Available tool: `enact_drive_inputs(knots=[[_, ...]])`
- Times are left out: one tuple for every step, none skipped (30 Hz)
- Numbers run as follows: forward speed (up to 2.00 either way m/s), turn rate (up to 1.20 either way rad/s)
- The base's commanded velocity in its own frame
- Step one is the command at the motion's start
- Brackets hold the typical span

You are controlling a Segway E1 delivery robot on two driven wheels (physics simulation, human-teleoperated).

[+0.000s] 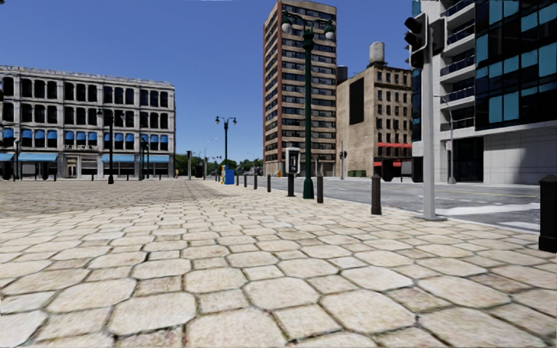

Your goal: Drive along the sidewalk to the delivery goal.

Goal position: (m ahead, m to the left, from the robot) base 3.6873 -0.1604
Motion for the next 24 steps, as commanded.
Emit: enact_drive_inputs(knots=[[1.57,0.01],[1.57,0.01],[1.62,0.00],[1.63,0.00],[1.63,0.00],[1.63,0.00],[1.63,0.00],[1.63,0.00],[1.63,0.00],[1.64,0.00],[1.64,0.00],[1.64,0.00],[1.64,0.00],[1.65,0.00],[1.67,0.00],[1.69,0.00],[1.69,0.00],[1.69,0.00],[1.69,0.00],[1.69,0.00],[1.69,0.00],[1.69,0.00],[1.69,0.00],[1.69,0.00]])
